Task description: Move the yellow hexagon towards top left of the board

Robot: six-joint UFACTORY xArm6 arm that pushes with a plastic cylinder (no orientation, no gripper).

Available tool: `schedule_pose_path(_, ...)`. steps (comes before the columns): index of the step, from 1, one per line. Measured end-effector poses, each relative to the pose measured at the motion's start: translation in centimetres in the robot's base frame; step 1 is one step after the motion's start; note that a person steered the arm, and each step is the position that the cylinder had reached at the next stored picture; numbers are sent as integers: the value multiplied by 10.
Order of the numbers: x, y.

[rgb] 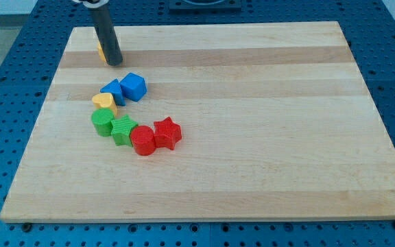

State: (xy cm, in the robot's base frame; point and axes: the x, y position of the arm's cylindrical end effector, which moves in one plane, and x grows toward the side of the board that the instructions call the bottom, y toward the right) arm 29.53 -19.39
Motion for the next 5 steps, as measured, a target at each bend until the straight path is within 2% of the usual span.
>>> schedule_pose_path(3,-35,-31)
schedule_pose_path(5,-40,-32)
